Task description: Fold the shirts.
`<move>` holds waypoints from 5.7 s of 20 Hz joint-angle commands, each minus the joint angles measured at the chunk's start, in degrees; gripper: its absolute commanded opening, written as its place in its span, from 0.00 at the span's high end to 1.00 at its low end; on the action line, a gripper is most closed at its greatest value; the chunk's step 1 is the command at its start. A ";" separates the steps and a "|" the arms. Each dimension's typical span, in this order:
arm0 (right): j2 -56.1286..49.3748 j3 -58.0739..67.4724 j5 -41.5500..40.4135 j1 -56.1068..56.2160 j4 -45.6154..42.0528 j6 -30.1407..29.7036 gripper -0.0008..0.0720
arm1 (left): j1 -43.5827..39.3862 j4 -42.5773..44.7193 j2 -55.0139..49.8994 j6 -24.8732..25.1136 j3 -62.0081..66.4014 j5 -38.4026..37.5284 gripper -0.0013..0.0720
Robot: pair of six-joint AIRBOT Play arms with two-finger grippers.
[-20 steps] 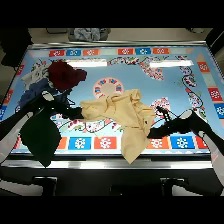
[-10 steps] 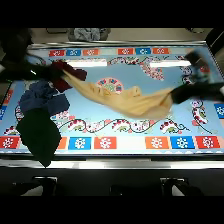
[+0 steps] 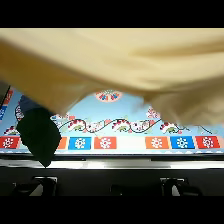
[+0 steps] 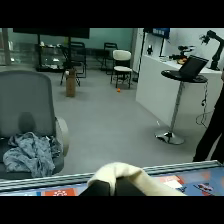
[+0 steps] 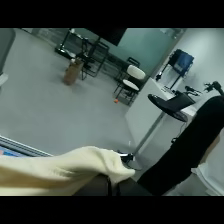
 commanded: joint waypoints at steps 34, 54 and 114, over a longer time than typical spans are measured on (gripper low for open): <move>-62.23 -1.55 39.41 -21.00 15.54 -2.05 0.20 | 4.96 -7.52 -34.34 7.52 -54.58 -17.49 0.17; -62.36 -18.34 26.45 -20.87 22.10 -5.11 0.22 | -2.78 -8.33 -33.31 3.39 -67.04 -1.51 0.95; -71.45 6.10 7.54 -2.12 12.46 -1.92 0.92 | 2.91 -3.87 -65.00 9.77 -2.01 -4.22 0.95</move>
